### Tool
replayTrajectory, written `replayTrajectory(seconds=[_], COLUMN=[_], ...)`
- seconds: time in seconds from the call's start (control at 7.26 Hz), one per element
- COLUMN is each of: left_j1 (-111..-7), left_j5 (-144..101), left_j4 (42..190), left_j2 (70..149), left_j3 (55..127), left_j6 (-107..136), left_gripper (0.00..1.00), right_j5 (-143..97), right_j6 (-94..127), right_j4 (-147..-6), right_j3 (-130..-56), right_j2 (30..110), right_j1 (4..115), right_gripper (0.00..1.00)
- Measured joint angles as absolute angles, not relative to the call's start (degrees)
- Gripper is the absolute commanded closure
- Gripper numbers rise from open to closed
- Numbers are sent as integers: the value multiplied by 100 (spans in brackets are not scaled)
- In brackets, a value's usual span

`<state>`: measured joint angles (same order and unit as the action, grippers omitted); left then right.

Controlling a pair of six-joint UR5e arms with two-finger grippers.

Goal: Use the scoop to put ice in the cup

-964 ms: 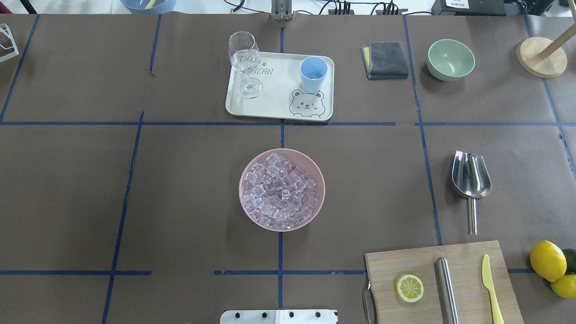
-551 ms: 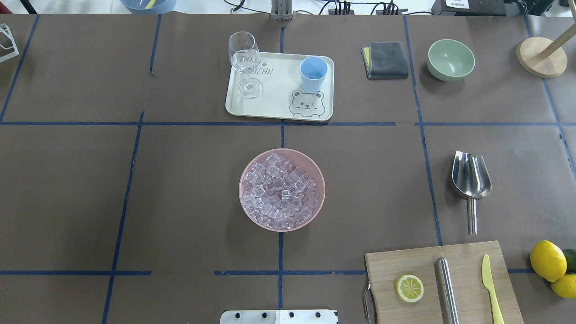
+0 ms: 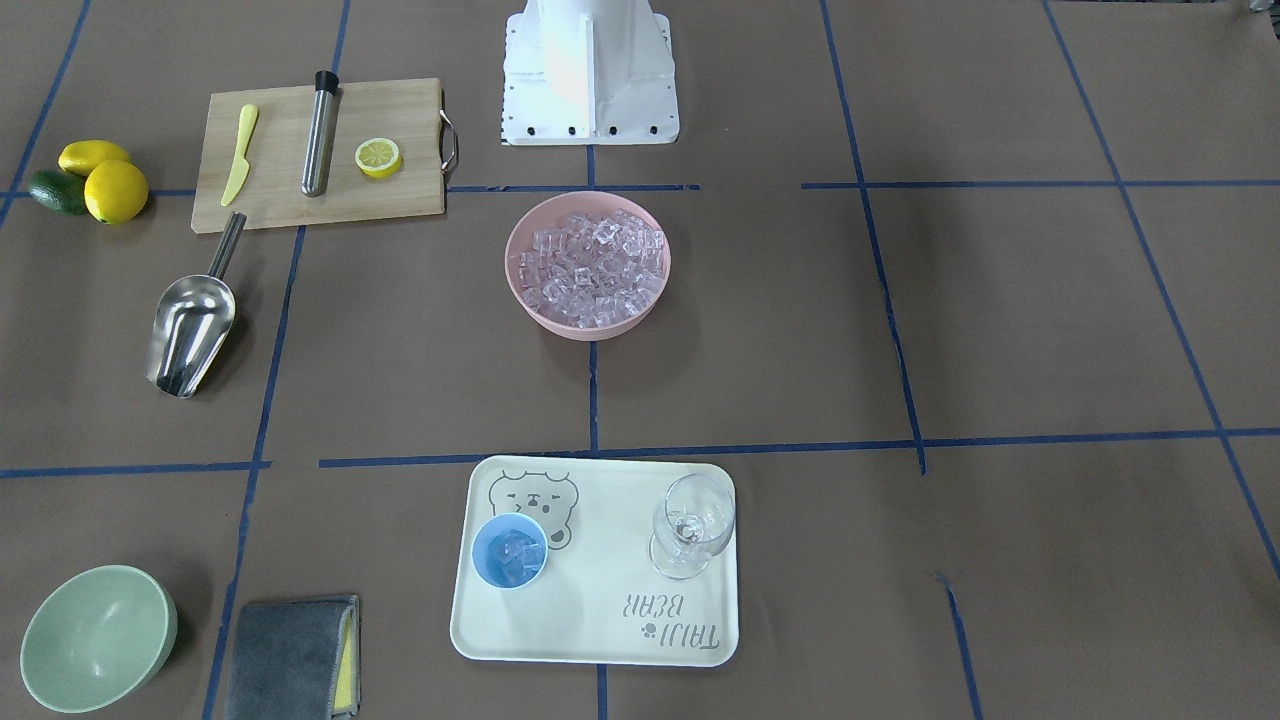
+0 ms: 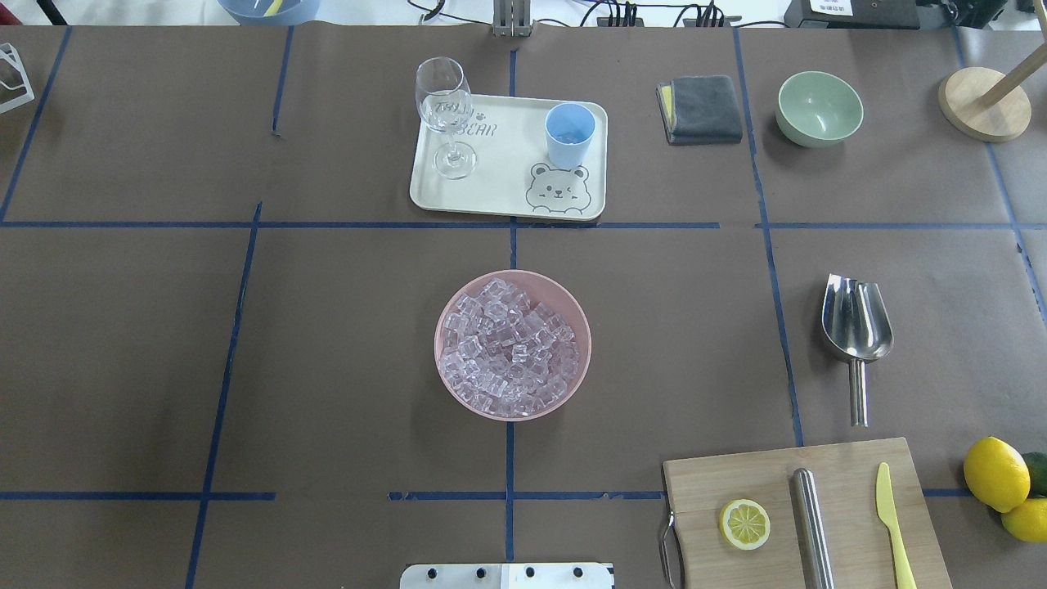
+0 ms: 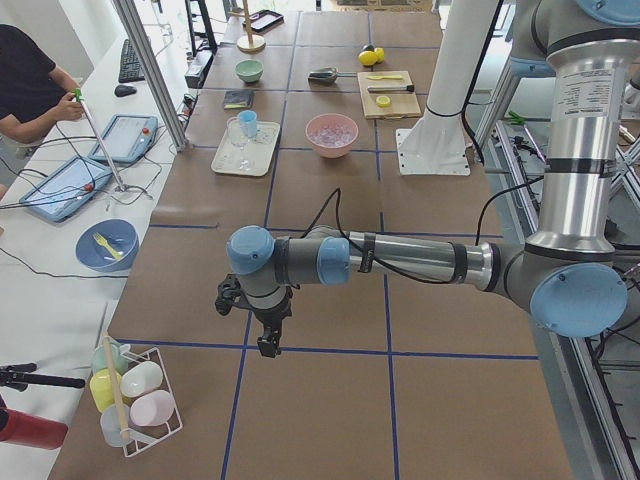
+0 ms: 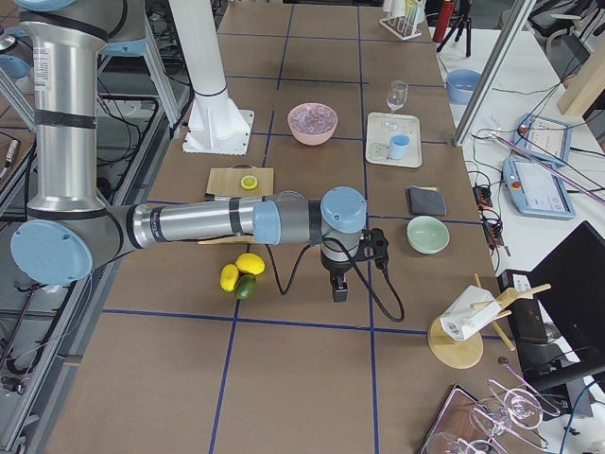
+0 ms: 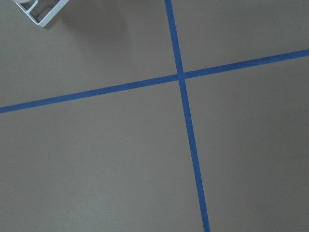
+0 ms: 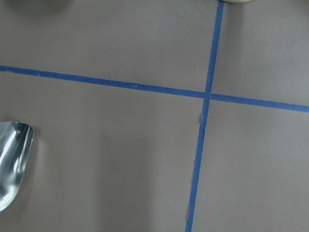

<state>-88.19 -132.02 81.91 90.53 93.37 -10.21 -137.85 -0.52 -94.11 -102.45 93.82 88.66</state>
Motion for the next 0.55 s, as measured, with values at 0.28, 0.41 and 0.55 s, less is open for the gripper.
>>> replayTrajectory(seconds=[0.28,0.41,0.55], left_j1=[-8817,-8825,-8870], left_j5=[-13309,-13359,-13453], left_j4=[8197,8187,8180], left_j2=[9063,9081,9106], left_j3=[9284,9298,9316], left_j6=[-978,-966,-961], left_gripper=[0,0,0], right_j5=[-13820,-13819,-13817], right_j6=[305,334,334], right_j4=[-9372,-9354,-9345], right_j3=[-10122,-9978,-9819], right_j2=[9423,9422,9409], right_j1=[8875,8875,8872], right_gripper=[0,0,0])
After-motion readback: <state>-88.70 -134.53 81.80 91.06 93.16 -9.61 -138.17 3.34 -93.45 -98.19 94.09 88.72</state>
